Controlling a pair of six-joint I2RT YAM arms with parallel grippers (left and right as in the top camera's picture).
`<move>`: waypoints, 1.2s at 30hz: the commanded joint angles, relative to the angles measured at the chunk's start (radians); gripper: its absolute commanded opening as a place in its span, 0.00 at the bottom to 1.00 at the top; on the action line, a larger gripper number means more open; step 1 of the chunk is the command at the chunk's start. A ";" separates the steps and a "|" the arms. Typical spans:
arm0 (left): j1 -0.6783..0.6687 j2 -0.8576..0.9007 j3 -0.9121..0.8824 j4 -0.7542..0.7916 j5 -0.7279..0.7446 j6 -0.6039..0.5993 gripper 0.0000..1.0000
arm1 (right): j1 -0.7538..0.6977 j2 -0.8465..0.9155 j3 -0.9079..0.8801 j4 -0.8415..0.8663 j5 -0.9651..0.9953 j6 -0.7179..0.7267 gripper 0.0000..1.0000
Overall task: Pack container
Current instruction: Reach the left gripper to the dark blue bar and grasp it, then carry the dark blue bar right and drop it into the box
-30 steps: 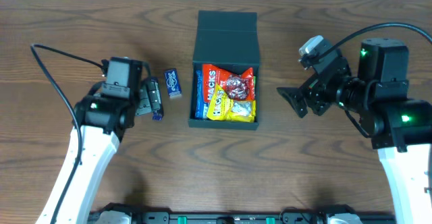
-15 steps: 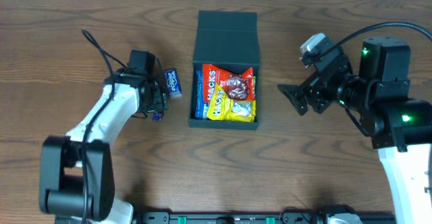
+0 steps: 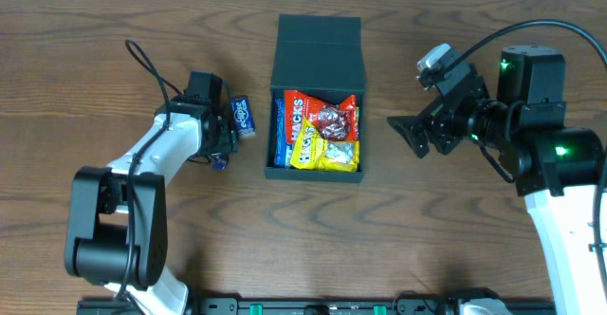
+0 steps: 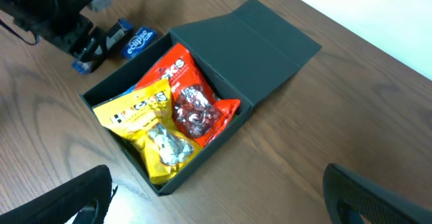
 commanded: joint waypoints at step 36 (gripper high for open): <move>-0.374 -0.111 0.254 -0.113 0.014 -0.017 0.06 | -0.007 -0.115 0.010 0.035 0.079 0.068 0.99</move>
